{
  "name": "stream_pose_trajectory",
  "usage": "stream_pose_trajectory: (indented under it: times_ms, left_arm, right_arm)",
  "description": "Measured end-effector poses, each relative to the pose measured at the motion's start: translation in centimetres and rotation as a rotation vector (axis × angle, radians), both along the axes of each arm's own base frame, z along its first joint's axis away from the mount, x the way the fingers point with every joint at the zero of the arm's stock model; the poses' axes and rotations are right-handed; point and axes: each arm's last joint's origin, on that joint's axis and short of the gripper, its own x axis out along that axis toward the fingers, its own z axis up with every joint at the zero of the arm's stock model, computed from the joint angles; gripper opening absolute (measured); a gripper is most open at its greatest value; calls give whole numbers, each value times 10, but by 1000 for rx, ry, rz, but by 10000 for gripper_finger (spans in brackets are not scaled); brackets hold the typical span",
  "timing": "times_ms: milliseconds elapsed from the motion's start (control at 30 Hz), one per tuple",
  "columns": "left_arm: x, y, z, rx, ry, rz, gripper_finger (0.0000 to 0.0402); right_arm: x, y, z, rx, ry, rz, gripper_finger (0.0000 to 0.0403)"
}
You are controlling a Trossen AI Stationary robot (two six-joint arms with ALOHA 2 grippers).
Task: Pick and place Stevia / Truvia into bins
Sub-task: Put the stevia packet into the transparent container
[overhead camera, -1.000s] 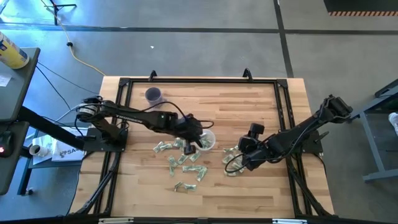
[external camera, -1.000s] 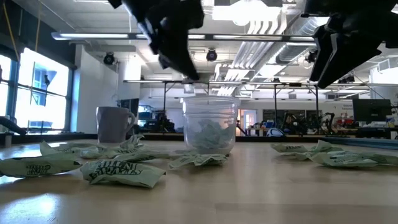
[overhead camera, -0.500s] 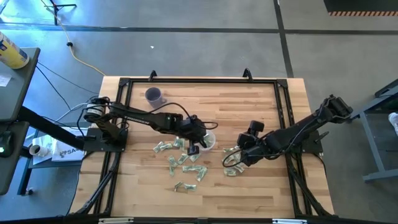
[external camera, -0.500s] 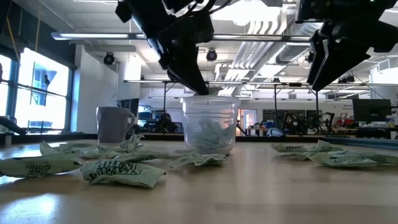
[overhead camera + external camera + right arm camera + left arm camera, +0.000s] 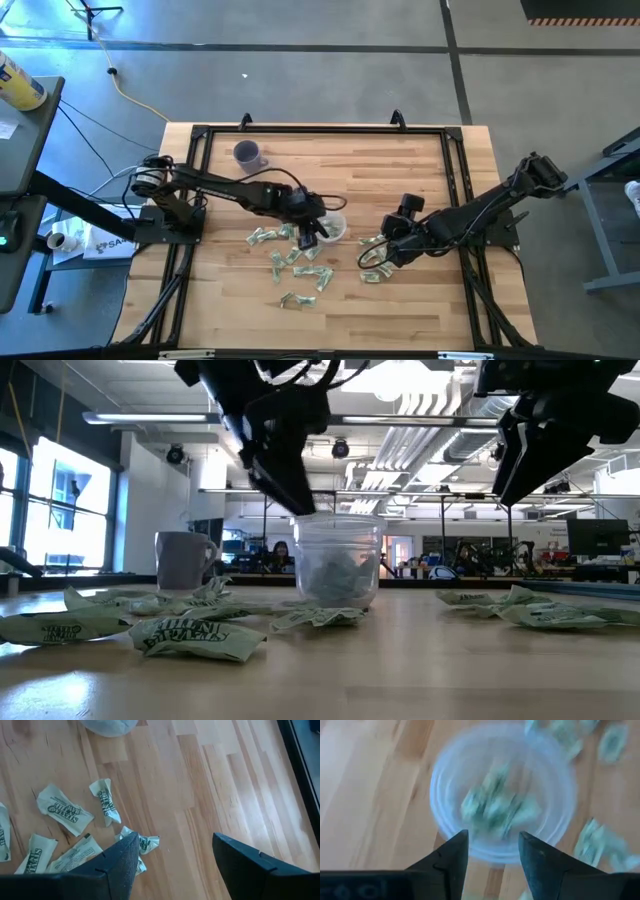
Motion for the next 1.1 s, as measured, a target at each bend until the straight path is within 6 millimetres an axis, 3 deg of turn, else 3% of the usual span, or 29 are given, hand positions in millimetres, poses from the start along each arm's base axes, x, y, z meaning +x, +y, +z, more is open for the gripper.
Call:
stream_pose_trajectory:
  times_ms: [267, 467, 633, 733, 867, 1100]
  left_arm:
    - [-27, 3, 10, -37, 138, 167, 174]
    - [-35, 4, 27, -29, 85, 186, 173]
    - [-44, 5, 2, -32, 102, 222, 179]
    - [-54, 6, -18, -132, 150, 355, 179]
    - [-57, 4, -25, -226, 155, 477, 179]
    - [-52, -1, -34, -206, 149, 534, 179]
  right_arm:
    - [6, -13, 0, -28, 18, -4, 244]
    - [8, -22, 3, -48, 9, -27, 244]
    - [8, -30, -2, -29, 22, -68, 244]
    - [5, -35, -10, 52, 42, -126, 244]
    - [4, -34, -13, 77, 52, -139, 244]
    - [10, -42, -12, 70, 3, -167, 244]
